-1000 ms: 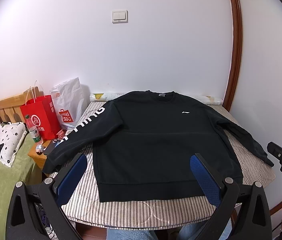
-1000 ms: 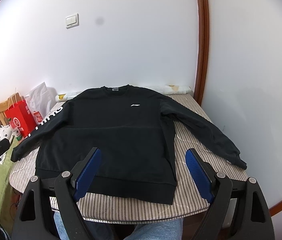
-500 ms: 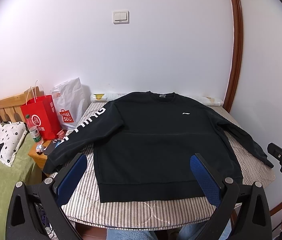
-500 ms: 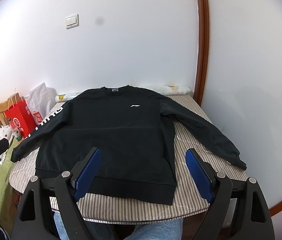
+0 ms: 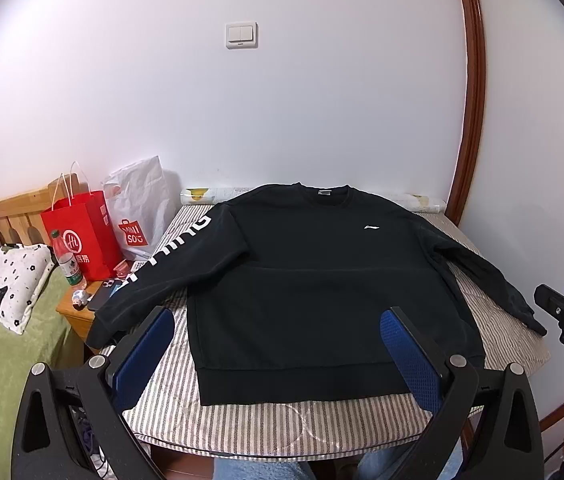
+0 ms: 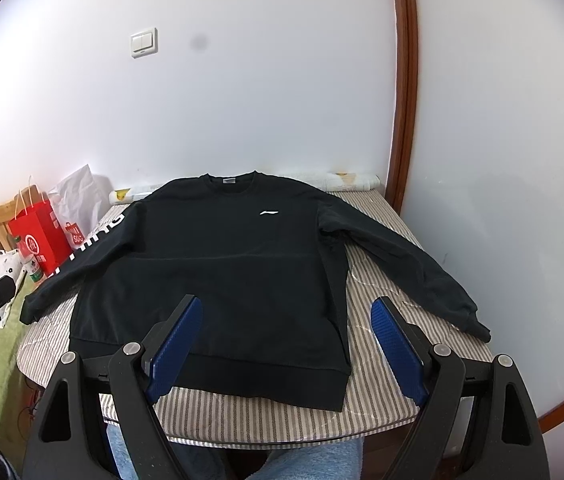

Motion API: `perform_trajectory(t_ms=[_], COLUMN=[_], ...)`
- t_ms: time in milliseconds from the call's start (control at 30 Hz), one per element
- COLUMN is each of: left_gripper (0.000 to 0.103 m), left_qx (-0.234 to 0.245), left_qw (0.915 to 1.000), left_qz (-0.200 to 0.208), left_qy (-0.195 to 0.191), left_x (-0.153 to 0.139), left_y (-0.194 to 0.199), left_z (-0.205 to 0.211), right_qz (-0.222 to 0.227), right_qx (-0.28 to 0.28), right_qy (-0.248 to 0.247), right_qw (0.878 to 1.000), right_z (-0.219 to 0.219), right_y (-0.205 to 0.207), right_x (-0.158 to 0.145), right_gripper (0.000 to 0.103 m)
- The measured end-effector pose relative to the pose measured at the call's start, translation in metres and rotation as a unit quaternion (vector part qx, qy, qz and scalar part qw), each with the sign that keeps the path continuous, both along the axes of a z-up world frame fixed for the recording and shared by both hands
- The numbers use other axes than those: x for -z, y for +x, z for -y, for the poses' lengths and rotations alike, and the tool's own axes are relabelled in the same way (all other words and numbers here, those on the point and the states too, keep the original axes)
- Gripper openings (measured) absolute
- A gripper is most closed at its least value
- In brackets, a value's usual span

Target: Fold small clothes

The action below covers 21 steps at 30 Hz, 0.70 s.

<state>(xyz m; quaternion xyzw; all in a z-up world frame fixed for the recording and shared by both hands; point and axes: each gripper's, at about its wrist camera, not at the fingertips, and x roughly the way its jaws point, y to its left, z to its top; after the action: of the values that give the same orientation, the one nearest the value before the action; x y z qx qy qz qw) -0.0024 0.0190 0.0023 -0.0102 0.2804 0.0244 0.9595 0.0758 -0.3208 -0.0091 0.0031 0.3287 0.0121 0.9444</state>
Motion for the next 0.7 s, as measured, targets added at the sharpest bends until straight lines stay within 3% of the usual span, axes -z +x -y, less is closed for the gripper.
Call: perform_trajectory(t_ms=[367, 700], left_gripper=[0.103, 0.103], left_qx=[0.003, 0.006], left_qw=[0.9999, 0.9997], left_qz=[0.006, 0.007], left_qy=[-0.015, -0.025], left_x=[0.004, 0.016], left_y=[0.005, 0.032], left_z=[-0.006, -0.014], right_qz=[0.001, -0.005], right_qx=[-0.001, -0.005], right_qy=[-0.013, -0.027], right_qw=[1.000, 1.000], right_z=[-0.006, -0.019], right_y=[0.002, 0.023], right_x=[-0.004, 0.005], right_gripper=[0.086, 0.091])
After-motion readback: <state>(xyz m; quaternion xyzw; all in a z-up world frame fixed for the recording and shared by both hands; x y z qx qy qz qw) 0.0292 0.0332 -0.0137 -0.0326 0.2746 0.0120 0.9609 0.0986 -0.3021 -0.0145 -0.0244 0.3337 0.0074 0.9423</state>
